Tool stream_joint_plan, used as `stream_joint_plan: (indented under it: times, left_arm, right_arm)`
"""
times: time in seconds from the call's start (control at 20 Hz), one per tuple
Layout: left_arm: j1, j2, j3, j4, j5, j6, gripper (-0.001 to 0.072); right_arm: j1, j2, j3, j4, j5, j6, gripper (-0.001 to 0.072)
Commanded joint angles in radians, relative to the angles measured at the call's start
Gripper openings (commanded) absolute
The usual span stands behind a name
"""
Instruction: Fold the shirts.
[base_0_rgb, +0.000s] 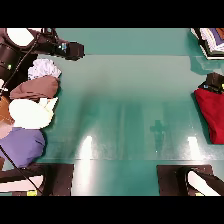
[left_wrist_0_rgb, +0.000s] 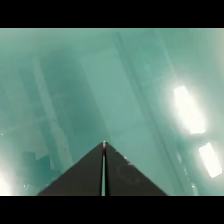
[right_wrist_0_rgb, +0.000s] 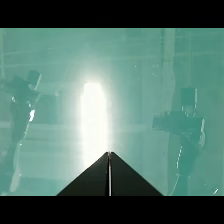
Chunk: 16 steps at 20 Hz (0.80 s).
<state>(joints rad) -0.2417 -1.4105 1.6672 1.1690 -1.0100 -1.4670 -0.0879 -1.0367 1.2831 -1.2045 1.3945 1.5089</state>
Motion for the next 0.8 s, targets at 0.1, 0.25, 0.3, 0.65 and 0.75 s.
stream_joint_plan:
  times: [0.1,0.25,0.3,0.65,0.75]
  left_arm:
    - [-0.001,0.000,0.000,0.000,0.016,0.000,0.0022]
    - [-0.001,0.000,0.000,0.000,0.016,0.000,0.0022]
    - [-0.001,0.000,0.000,0.000,0.016,0.000,0.0022]
    - [-0.001,0.000,0.000,-0.028,0.039,0.000,0.0022]
    - [-0.001,-0.003,0.000,0.010,0.065,0.032,0.0023]
  right_arm:
    - [0.001,-0.001,0.001,0.000,0.000,0.000,0.0012]
    - [0.001,0.000,0.001,0.000,0.000,0.000,0.0012]
    - [0.001,-0.001,0.001,0.000,0.000,0.000,0.0012]
    - [0.001,-0.001,0.001,0.002,-0.104,0.000,0.0012]
    - [0.001,-0.001,0.001,0.002,-0.151,0.000,0.0012]
